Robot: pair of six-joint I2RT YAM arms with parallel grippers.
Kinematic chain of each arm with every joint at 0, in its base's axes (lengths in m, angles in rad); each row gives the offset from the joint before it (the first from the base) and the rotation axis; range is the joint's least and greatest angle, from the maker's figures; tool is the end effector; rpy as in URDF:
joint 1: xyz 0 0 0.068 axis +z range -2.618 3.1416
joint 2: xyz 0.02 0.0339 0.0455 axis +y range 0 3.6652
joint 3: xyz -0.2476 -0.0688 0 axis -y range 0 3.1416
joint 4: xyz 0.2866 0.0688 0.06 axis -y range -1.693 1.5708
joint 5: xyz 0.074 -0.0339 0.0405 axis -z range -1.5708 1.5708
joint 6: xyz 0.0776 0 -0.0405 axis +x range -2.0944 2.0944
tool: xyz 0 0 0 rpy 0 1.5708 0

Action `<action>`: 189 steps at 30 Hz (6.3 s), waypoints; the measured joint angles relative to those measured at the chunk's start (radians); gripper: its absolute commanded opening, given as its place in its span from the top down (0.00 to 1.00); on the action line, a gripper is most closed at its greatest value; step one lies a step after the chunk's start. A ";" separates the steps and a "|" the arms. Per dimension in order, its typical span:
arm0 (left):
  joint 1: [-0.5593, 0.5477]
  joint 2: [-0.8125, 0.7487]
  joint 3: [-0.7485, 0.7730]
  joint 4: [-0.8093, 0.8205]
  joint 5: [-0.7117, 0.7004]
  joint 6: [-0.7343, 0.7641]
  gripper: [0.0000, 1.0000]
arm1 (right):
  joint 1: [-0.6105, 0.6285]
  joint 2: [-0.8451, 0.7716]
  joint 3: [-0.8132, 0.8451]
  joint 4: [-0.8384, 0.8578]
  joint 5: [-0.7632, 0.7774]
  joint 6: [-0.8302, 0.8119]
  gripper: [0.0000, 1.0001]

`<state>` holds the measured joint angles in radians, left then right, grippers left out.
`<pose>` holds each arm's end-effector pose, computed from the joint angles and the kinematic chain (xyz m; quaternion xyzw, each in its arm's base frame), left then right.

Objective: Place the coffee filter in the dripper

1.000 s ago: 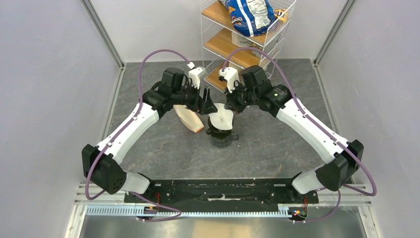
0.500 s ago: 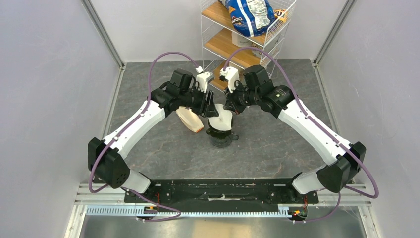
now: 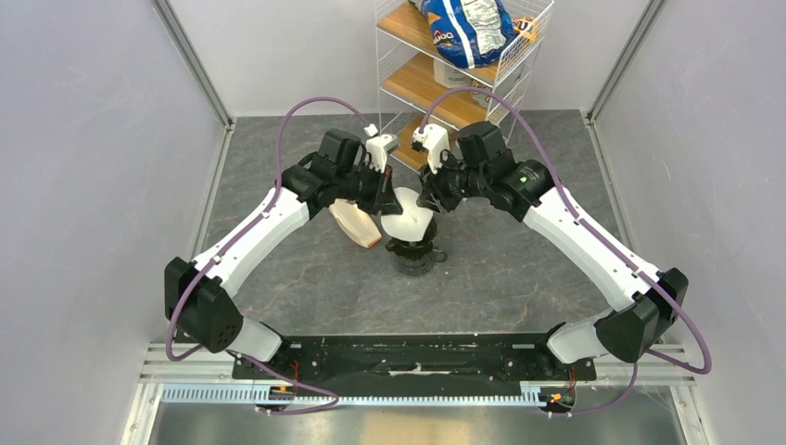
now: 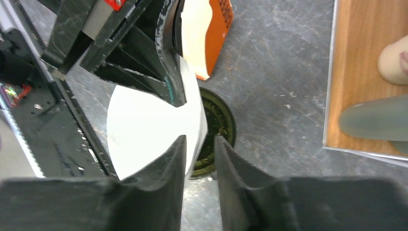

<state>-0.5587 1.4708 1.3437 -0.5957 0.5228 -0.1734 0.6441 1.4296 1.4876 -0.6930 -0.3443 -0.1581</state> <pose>0.3128 -0.2412 0.2896 0.2729 0.8438 -0.3622 0.2868 0.2931 0.2528 0.3479 -0.4144 0.7794 0.2553 0.3945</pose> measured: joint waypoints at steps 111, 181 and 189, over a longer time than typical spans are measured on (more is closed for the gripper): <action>-0.051 -0.057 0.039 -0.016 -0.204 0.008 0.98 | 0.112 0.027 0.126 -0.134 0.185 0.036 1.00; 0.075 -0.091 -0.124 0.019 -0.004 -0.073 0.34 | -0.003 0.066 -0.044 -0.049 0.199 0.087 0.52; 0.066 -0.052 -0.149 0.025 -0.034 -0.073 0.36 | -0.008 0.066 -0.044 -0.049 0.186 0.079 0.54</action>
<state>-0.4931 1.4189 1.1950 -0.5705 0.4889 -0.2462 0.6365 1.4960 1.4433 -0.7422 -0.1585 -0.0795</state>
